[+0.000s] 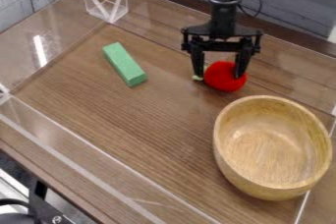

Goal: Move the red object to the left side of the table

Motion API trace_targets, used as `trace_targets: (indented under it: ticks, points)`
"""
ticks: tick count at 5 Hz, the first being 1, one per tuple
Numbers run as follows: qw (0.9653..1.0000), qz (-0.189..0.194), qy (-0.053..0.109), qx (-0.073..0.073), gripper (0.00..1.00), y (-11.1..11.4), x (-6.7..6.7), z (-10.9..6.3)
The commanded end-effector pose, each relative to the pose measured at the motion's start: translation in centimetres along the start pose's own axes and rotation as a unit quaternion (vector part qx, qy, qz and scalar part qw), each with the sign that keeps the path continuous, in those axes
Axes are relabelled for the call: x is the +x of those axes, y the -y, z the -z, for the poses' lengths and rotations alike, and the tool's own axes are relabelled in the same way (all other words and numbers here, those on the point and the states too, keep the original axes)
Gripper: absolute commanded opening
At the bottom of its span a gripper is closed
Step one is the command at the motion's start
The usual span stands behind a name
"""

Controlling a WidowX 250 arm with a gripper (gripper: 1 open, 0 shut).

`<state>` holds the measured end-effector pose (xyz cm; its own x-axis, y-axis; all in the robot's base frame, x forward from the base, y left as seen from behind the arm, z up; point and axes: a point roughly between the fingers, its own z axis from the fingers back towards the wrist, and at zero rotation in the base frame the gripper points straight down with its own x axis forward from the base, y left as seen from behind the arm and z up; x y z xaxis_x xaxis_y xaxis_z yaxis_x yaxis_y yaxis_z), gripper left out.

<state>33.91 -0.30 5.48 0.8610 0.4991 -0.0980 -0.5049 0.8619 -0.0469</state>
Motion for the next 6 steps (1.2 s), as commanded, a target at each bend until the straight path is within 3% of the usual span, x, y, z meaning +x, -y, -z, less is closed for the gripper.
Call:
trace_targets:
  ticks: [1, 3, 5, 6]
  points:
    - [0.999, -0.03, 0.028, -0.018, 1.0, 0.1, 1.0, -2.0]
    - [0.9946, -0.092, 0.036, -0.03, 1.0, 1.4, 1.3, -1.1]
    - [0.9927, -0.109, 0.042, -0.031, 1.0, 4.0, 1.1, -0.1]
    - [0.9898, -0.131, 0.046, -0.031, 1.0, 4.5, 1.5, -0.4]
